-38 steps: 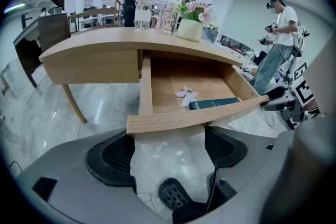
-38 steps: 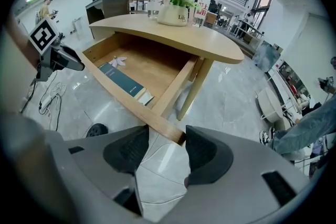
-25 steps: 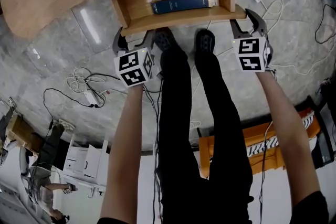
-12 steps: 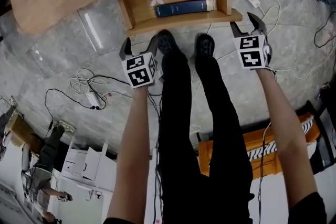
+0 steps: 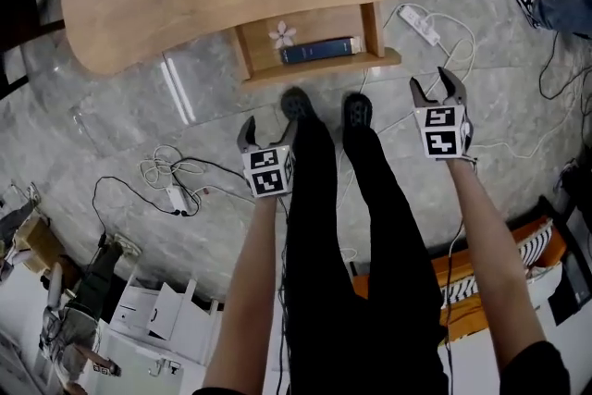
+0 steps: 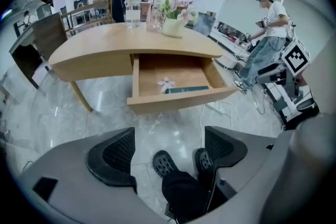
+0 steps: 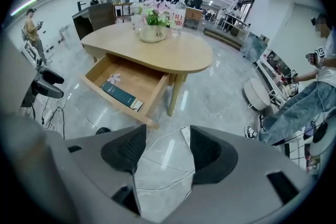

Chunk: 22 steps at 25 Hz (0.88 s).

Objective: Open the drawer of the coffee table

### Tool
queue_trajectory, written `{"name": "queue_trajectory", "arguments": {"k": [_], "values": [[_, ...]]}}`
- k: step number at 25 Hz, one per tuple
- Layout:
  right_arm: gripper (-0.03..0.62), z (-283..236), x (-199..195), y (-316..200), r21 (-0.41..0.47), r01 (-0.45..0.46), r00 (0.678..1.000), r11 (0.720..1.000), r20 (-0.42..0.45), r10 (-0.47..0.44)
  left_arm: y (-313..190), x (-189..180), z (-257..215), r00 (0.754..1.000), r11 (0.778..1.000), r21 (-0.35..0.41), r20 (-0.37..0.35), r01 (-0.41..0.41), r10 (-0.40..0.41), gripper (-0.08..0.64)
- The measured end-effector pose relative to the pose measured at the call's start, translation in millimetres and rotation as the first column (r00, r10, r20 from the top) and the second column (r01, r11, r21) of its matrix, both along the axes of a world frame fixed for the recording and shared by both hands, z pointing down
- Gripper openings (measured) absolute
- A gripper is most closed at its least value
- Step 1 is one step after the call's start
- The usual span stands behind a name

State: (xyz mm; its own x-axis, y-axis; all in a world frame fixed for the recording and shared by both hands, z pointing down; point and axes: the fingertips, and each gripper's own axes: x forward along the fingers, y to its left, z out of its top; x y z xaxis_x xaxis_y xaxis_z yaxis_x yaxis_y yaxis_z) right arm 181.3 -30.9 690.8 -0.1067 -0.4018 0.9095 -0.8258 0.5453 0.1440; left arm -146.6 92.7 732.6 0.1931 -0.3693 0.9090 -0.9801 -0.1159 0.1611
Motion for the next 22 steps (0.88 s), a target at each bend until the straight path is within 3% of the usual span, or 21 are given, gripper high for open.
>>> {"name": "queue_trajectory", "arguments": {"k": [12,22], "values": [[0.232,-140,2,10,0.095,-0.071,0.989,0.993,0.133,0.058,-24,27,-152,0.996,0.984,0.156,-0.039,0.088,-0.083,0.410],[0.233,-278,10,9,0.187,-0.156,0.952,0.970,0.292,0.097,-19,67,-290,0.994,0.960,0.267,-0.087,0.088,-0.067,0.410]]}}
